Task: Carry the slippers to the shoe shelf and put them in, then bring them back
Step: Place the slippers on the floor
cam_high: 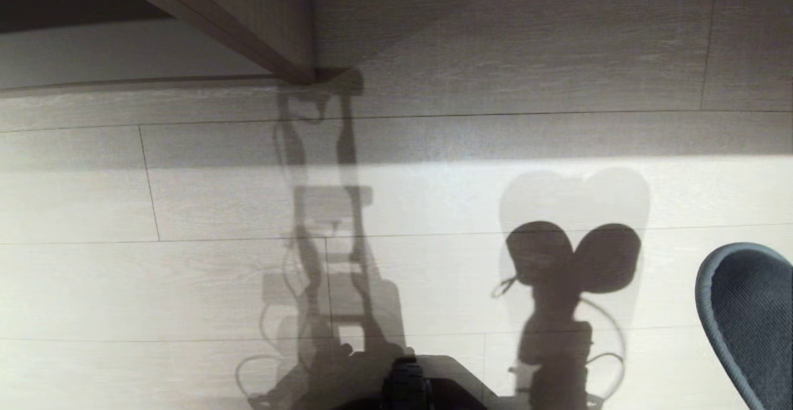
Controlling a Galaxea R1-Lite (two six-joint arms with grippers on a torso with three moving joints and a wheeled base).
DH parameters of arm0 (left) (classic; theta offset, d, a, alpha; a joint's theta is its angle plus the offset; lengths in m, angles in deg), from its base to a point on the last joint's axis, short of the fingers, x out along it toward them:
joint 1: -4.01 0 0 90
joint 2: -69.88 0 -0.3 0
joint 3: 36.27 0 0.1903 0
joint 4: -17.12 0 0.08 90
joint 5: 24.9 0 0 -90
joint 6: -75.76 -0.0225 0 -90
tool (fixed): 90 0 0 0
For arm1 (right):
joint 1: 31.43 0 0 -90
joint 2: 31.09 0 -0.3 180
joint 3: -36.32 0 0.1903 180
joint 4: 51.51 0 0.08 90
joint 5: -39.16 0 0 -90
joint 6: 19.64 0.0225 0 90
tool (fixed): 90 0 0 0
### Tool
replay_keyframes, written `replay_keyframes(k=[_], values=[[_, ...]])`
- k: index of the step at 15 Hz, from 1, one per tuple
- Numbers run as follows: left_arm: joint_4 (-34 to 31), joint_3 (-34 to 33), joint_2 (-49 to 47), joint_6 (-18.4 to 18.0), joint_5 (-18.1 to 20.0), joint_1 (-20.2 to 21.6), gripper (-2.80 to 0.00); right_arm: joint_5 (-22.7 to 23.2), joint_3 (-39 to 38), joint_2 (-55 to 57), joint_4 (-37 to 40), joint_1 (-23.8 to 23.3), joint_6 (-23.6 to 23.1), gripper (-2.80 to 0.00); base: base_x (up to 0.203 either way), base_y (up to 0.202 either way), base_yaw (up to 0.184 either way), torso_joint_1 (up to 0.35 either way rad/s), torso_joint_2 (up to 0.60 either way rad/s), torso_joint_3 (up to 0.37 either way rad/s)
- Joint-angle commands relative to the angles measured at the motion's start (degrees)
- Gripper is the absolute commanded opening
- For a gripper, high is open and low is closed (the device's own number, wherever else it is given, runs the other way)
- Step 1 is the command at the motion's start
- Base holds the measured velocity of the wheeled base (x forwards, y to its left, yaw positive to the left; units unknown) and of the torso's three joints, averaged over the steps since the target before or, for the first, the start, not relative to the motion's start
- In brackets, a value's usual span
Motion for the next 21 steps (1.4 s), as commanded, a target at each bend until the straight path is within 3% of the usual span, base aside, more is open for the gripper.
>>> replay_keyframes(k=[1,4,5,13,19,21], values=[[0.04,-0.02,0.00,0.01,-0.01,0.02,-2.80,0.05,6.42,10.57,0.32,0.10,-0.10,-2.80,0.000,0.000,0.000,0.000,0.00,0.000],[0.04,0.00,0.00,0.01,-0.01,0.02,-2.80,-0.10,12.16,23.45,-3.20,0.17,-0.58,-2.80,0.000,0.000,0.000,0.000,0.00,0.000],[0.04,-0.02,0.00,0.01,-0.01,0.02,-2.80,-0.28,12.05,28.25,-7.90,0.09,-0.44,-2.80,0.000,0.000,0.000,0.000,0.00,0.000],[0.04,0.05,0.00,0.01,-0.01,0.02,-2.80,-5.76,5.04,62.15,-61.66,-0.68,-0.76,-2.80,0.000,0.000,0.000,0.000,0.00,0.000],[0.04,-0.02,0.00,0.01,-0.01,0.02,-2.80,-11.46,8.17,84.24,-91.73,-0.69,-2.16,-2.80,0.000,0.000,0.000,0.000,0.00,0.000],[0.04,-0.02,0.00,0.01,-0.01,0.02,-2.80,-12.43,13.45,87.01,-94.96,-0.33,-2.52,-2.80,0.000,0.000,0.000,0.000,0.00,0.000]])
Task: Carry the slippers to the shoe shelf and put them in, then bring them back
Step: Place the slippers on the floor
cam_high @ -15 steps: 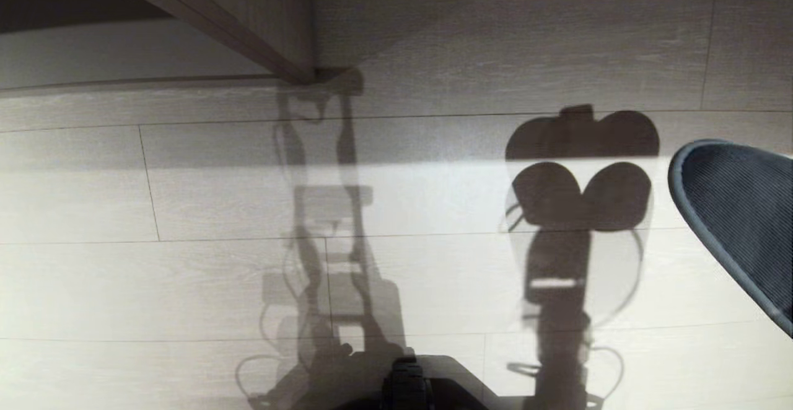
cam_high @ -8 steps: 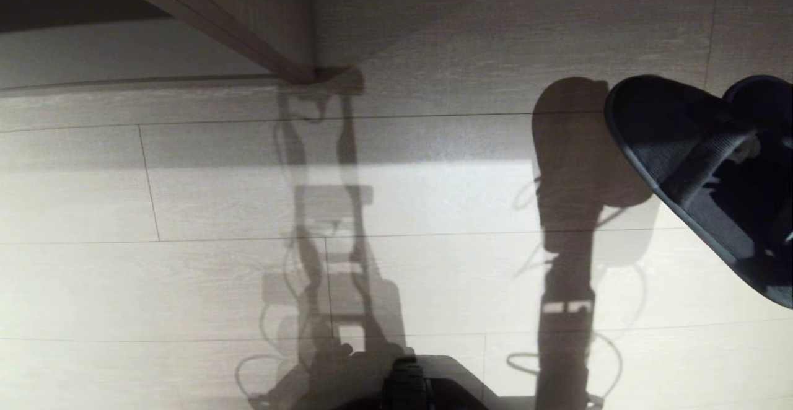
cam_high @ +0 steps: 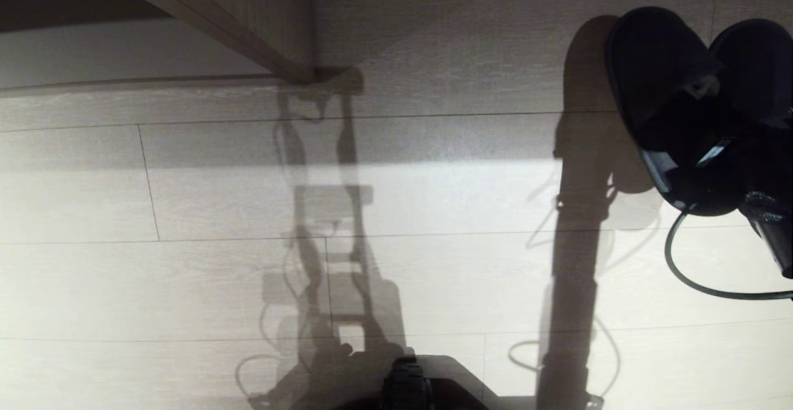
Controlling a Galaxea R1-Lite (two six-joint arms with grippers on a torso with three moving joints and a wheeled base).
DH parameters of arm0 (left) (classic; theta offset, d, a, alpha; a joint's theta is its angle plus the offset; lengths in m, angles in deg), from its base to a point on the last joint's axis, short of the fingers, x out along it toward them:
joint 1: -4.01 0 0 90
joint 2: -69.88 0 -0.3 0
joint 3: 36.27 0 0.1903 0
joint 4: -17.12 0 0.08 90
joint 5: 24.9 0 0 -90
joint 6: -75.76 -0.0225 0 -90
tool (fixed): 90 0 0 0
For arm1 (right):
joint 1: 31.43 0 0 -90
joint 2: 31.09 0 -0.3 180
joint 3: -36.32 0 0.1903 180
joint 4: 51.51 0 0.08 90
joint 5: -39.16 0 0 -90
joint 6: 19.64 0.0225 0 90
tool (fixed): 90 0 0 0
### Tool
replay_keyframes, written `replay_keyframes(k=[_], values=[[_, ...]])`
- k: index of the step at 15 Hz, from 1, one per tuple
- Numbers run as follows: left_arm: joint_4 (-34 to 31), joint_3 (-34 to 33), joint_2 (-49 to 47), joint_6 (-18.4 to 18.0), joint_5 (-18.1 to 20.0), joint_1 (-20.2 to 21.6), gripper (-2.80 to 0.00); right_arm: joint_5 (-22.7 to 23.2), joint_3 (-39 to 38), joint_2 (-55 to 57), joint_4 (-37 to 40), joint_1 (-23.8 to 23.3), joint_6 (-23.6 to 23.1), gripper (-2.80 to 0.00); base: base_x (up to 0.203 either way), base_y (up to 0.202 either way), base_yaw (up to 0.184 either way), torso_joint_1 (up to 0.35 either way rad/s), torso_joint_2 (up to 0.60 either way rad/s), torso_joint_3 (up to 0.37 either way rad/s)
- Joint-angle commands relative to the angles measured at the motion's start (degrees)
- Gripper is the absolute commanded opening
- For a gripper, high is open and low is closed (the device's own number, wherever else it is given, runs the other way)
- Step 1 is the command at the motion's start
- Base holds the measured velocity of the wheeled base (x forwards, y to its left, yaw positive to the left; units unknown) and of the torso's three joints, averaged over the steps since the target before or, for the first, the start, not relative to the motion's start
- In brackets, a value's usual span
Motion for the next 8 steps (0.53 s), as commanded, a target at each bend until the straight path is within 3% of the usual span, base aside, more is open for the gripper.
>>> replay_keyframes(k=[1,8], values=[[0.04,0.00,0.00,0.01,0.00,0.02,-2.80,-0.19,4.75,5.44,-1.48,0.26,-0.18,-2.80,0.000,0.000,0.000,0.000,0.00,0.000],[0.04,0.00,0.00,0.01,0.00,0.02,-2.80,0.41,23.58,12.70,-1.64,1.57,-2.42,-2.80,0.000,0.000,0.000,0.000,0.00,0.007]])
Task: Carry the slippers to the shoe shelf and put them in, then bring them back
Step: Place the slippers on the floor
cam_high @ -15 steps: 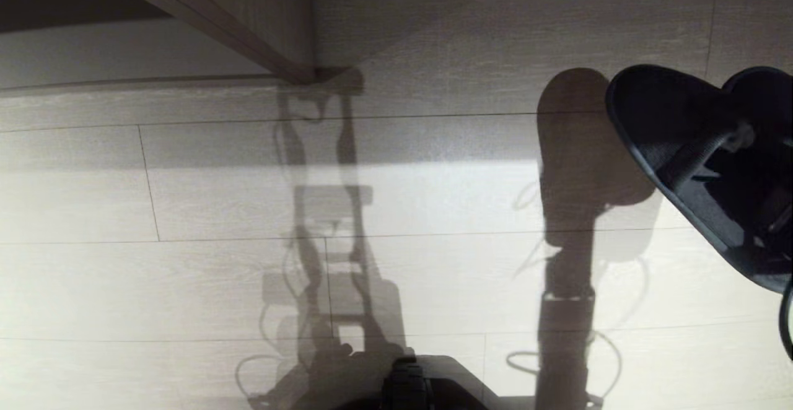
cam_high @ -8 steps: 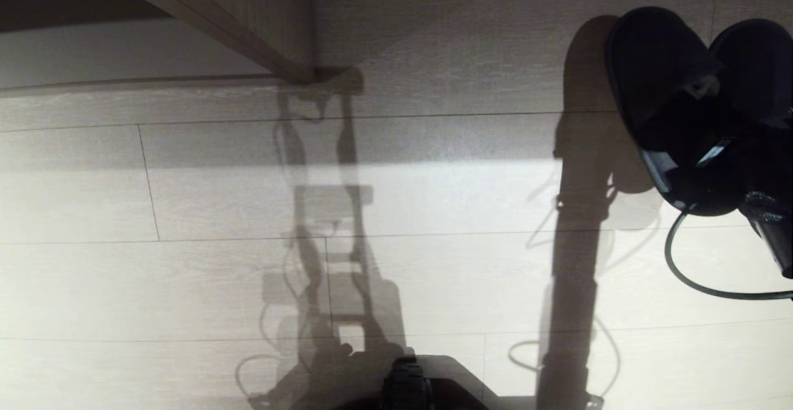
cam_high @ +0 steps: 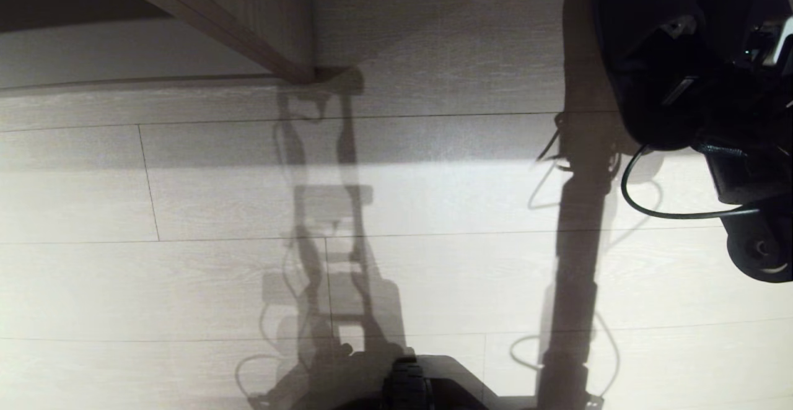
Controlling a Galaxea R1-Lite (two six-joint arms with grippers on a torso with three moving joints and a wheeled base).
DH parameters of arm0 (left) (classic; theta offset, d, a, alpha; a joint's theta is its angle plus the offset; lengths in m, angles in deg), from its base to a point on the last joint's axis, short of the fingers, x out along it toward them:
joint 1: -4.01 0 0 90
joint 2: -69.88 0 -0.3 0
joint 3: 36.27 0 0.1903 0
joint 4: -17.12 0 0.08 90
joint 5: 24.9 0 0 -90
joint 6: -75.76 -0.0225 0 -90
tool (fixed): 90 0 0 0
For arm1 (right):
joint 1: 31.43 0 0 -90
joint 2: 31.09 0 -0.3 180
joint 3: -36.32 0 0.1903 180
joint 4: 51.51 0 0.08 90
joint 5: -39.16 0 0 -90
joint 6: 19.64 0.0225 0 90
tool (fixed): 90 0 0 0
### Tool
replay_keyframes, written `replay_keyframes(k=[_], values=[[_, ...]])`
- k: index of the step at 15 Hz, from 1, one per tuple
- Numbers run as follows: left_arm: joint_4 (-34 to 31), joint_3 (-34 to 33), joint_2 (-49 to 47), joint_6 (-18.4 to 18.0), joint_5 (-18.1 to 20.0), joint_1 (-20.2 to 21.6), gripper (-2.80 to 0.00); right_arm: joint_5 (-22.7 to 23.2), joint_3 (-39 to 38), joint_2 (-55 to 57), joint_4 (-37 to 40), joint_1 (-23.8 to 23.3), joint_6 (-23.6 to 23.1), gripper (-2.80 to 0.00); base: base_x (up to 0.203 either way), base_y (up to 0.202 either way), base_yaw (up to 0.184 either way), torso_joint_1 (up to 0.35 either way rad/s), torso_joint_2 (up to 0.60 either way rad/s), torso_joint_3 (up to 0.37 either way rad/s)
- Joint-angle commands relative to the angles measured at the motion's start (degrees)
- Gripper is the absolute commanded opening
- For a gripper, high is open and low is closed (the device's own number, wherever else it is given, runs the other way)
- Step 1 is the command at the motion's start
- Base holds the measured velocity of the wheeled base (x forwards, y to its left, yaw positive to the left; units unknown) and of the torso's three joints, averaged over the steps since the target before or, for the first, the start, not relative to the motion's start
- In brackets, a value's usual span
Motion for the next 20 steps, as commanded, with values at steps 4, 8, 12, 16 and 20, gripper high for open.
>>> replay_keyframes(k=[4,8,12,16,20], values=[[0.04,0.00,0.00,-0.01,-0.01,0.02,-2.80,0.28,9.38,4.83,-0.31,1.06,-1.58,-2.80,0.000,0.000,0.000,0.000,0.00,0.000],[0.04,0.00,0.00,-0.01,-0.01,0.02,-2.80,0.12,19.60,9.76,-0.07,1.54,-2.15,-2.80,0.000,0.000,0.000,0.000,0.00,0.000],[0.04,0.00,0.00,-0.01,-0.01,0.02,-2.80,-0.08,24.39,14.85,-0.10,1.90,-2.54,-2.80,0.000,0.000,0.000,0.000,0.00,0.000],[0.04,0.00,0.00,-0.01,-0.01,0.02,-2.80,-0.93,31.93,20.11,-0.03,2.29,-3.23,-2.80,0.000,0.000,0.000,0.000,0.00,0.000],[0.04,0.00,0.00,-0.01,-0.01,0.02,-2.80,-1.83,36.71,23.28,0.22,2.29,-4.40,-2.80,0.000,0.000,0.000,0.000,0.00,0.000]])
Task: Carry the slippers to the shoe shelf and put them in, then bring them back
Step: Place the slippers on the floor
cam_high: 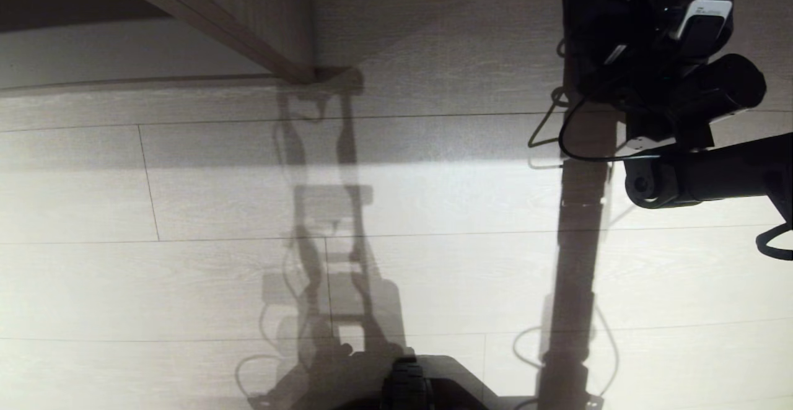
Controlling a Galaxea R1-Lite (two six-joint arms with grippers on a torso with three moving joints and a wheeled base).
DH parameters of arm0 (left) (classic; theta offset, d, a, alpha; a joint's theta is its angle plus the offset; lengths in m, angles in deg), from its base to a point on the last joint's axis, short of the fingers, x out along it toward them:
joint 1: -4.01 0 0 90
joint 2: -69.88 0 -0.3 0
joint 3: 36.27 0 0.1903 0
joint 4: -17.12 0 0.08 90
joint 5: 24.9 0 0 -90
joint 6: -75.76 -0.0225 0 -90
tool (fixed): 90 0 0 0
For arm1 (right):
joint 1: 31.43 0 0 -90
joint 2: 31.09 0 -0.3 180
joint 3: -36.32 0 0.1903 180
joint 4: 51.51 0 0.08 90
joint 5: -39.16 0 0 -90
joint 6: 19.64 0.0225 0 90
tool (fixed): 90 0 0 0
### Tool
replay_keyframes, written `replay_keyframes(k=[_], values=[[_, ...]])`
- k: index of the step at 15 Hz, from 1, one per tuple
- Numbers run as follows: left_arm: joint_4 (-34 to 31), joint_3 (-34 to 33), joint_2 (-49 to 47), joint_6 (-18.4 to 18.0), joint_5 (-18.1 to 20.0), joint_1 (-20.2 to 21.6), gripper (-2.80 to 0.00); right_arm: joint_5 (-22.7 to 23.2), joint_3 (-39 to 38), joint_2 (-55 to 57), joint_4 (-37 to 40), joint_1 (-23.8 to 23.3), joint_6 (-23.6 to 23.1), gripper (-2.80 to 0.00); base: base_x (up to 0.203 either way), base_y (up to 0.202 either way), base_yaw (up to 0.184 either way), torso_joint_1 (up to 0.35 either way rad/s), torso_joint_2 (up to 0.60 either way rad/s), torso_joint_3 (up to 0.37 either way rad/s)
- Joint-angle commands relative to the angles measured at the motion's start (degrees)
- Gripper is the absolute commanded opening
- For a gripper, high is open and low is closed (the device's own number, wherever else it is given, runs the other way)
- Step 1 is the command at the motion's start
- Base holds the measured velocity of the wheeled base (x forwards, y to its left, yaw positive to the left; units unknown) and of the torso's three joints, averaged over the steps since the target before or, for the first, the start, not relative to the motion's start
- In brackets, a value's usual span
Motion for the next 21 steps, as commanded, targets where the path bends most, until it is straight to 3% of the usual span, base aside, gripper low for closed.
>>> replay_keyframes(k=[1,12,13,21], values=[[0.02,0.00,0.00,0.01,-0.02,0.02,-2.80,-0.05,0.70,0.95,-0.32,0.04,-0.13,-2.80,0.000,0.000,0.000,0.000,0.00,0.000],[0.02,0.01,0.00,0.01,-0.02,0.02,-2.80,-0.05,3.07,1.91,0.74,-0.32,-0.13,-2.80,0.000,0.000,0.000,0.000,0.00,0.000],[0.02,0.00,0.00,0.01,-0.02,0.02,-2.80,-0.05,3.07,1.82,1.00,-0.32,-0.05,0.00,0.000,0.000,0.000,0.000,0.00,0.000],[0.02,0.00,0.00,0.01,-0.02,0.02,-2.80,-0.05,2.34,0.92,1.26,-0.40,0.22,0.00,0.000,0.000,0.000,0.000,0.00,0.000]])
